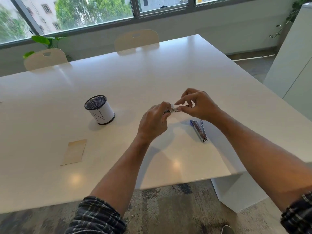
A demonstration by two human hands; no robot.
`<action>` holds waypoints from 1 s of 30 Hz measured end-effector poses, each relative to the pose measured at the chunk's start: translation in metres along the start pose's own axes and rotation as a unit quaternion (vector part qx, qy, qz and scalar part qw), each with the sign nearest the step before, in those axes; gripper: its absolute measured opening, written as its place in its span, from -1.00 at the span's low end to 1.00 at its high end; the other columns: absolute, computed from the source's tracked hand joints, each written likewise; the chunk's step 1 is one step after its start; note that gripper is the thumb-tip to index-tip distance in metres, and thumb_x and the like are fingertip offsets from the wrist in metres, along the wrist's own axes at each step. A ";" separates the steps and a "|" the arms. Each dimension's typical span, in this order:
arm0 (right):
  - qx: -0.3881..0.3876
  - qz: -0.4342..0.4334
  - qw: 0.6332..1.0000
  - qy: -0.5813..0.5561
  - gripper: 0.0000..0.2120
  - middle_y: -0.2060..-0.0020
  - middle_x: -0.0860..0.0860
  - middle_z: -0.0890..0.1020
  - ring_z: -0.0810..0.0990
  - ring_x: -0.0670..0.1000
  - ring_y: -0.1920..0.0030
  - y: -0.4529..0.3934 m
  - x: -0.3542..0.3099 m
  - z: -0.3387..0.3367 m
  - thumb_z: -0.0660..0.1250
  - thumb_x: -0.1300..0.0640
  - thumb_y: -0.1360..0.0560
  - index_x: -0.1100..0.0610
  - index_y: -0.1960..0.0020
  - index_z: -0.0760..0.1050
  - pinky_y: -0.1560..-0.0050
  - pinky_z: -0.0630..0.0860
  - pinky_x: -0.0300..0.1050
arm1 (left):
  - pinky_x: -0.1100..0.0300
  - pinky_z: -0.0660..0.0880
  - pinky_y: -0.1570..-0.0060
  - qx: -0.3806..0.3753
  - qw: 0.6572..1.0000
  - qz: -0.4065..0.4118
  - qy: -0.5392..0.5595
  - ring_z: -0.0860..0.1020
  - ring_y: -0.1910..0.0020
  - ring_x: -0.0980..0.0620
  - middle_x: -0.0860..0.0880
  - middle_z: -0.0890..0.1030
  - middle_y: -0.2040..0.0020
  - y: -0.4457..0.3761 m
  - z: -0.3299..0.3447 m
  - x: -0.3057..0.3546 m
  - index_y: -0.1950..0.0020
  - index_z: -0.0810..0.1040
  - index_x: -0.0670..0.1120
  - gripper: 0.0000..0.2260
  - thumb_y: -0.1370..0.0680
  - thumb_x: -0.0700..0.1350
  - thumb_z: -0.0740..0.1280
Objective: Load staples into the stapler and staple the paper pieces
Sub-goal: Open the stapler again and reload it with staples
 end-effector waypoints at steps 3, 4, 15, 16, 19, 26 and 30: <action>0.005 -0.029 0.999 0.012 -0.78 0.15 0.05 0.58 0.52 0.06 0.24 0.002 -0.007 0.001 0.52 0.34 -0.46 0.08 -0.02 0.76 0.23 0.51 -0.17 | 0.03 0.59 0.30 0.003 1.000 -0.006 0.002 0.62 0.18 -0.14 -0.07 0.68 0.08 0.000 0.000 -0.001 -0.12 0.37 -0.03 -0.67 -0.53 -0.28 0.44; 0.002 -0.044 0.999 0.020 -0.74 0.15 0.06 0.58 0.52 0.04 0.24 0.002 -0.011 0.002 0.49 0.38 -0.45 0.09 -0.02 0.77 0.21 0.49 -0.19 | 0.01 0.59 0.29 0.002 1.000 -0.011 0.003 0.63 0.16 -0.15 -0.06 0.68 0.07 0.000 0.001 -0.002 -0.12 0.37 -0.02 -0.68 -0.54 -0.28 0.43; 0.033 -0.065 0.994 0.080 -0.96 0.18 0.07 0.52 0.49 0.05 0.27 0.009 -0.006 -0.008 0.57 0.20 -0.46 0.17 0.13 0.74 0.22 0.40 -0.26 | 0.18 0.42 0.25 0.018 0.999 -0.029 -0.029 0.60 0.20 -0.09 0.02 0.65 0.12 0.002 -0.007 -0.010 -0.11 0.39 -0.01 -0.69 -0.52 -0.26 0.44; 0.057 -0.051 0.994 0.079 -0.92 0.19 0.06 0.53 0.48 0.05 0.30 0.009 -0.002 -0.012 0.59 0.17 -0.45 0.18 0.16 0.73 0.24 0.37 -0.31 | 0.17 0.42 0.24 0.020 0.999 -0.032 -0.029 0.59 0.20 -0.08 0.03 0.64 0.12 0.003 -0.008 -0.011 -0.11 0.39 -0.01 -0.69 -0.52 -0.26 0.44; 0.095 -0.029 0.992 0.079 -0.84 0.13 0.03 0.55 0.47 0.05 0.34 0.010 0.007 -0.019 0.63 0.12 -0.42 0.18 0.13 0.70 0.23 0.35 -0.39 | 0.11 0.51 0.23 0.016 0.999 -0.044 -0.013 0.61 0.17 -0.08 0.04 0.64 0.07 0.003 -0.009 -0.013 -0.13 0.38 -0.02 -0.71 -0.53 -0.25 0.42; 0.019 -0.001 0.994 0.104 -0.65 0.03 -0.17 0.71 0.63 -0.04 0.10 0.009 0.008 -0.008 0.60 0.06 -0.42 -0.05 -0.18 0.65 -0.08 0.59 0.04 | 0.02 0.60 0.18 0.006 0.999 -0.039 -0.005 0.64 0.10 -0.08 0.01 0.67 -0.01 0.000 -0.005 -0.005 -0.16 0.48 -0.07 -0.77 -0.55 -0.24 0.41; 0.006 0.010 0.995 0.097 -0.68 0.05 -0.16 0.73 0.65 -0.06 0.06 0.007 0.013 -0.006 0.61 0.10 -0.41 -0.02 -0.14 0.69 -0.11 0.54 -0.03 | -0.03 0.61 0.12 -0.011 0.999 -0.011 -0.033 0.64 0.06 -0.15 -0.05 0.67 -0.06 0.000 -0.002 0.001 -0.16 0.60 -0.12 -0.79 -0.55 -0.30 0.39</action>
Point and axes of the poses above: each hand's wrist, its own y-axis away from the middle knuckle, its own z-axis out of the palm, x = y × z, the point moved 7 cm from there along -y, towards the middle knuckle
